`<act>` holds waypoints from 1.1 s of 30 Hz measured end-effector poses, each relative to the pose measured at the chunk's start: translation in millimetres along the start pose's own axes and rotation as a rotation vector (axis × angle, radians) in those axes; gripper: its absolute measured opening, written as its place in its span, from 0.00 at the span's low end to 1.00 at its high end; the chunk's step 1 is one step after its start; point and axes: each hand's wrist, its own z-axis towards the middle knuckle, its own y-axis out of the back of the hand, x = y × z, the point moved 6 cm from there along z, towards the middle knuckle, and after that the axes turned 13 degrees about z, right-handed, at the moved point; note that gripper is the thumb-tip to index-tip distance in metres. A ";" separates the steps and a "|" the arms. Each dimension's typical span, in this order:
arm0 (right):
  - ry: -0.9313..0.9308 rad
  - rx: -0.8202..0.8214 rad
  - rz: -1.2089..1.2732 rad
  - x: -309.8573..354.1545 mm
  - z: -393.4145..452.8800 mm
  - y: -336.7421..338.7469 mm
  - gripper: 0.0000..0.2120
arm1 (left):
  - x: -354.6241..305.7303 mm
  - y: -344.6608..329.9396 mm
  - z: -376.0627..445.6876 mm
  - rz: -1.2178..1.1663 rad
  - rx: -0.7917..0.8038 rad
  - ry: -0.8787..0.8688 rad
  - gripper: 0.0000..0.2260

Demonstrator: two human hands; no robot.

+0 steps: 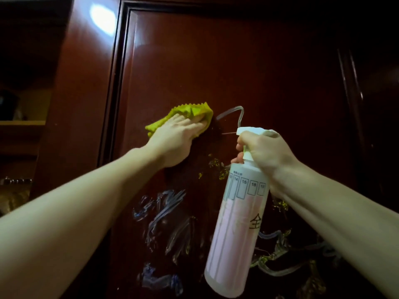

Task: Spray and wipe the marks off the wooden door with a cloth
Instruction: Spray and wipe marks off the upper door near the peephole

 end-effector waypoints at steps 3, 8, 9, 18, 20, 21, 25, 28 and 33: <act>0.001 -0.010 0.085 1.3 2.3 1.7 0.02 | -17.1 -0.8 -34.9 -0.003 0.019 -0.203 0.20; 0.055 -0.004 0.078 11.7 8.1 -0.6 0.04 | -5.8 -5.7 -55.4 0.054 0.025 -0.232 0.19; 0.071 -0.017 0.046 14.4 9.1 0.1 0.04 | -4.1 -5.5 -51.2 0.055 0.008 -0.213 0.19; 0.097 -0.024 0.077 27.4 11.9 14.7 0.04 | 12.7 4.1 14.8 -0.047 -0.042 0.111 0.23; 0.117 -0.059 0.058 28.4 11.4 23.1 0.05 | 11.5 1.3 18.5 -0.060 -0.039 0.147 0.23; 0.119 -0.077 0.064 28.0 11.3 27.7 0.05 | 10.2 0.4 17.3 -0.064 -0.039 0.148 0.23; 0.055 -0.066 0.142 19.8 8.3 38.2 0.03 | 1.4 0.8 -3.5 -0.060 -0.053 0.086 0.22; 0.014 -0.055 0.064 10.4 3.4 41.6 0.02 | -11.1 -3.0 -27.2 -0.056 -0.051 0.013 0.22; -0.052 -0.068 0.070 -1.8 -3.1 44.0 0.04 | -11.2 -3.5 -29.7 -0.051 -0.047 -0.027 0.21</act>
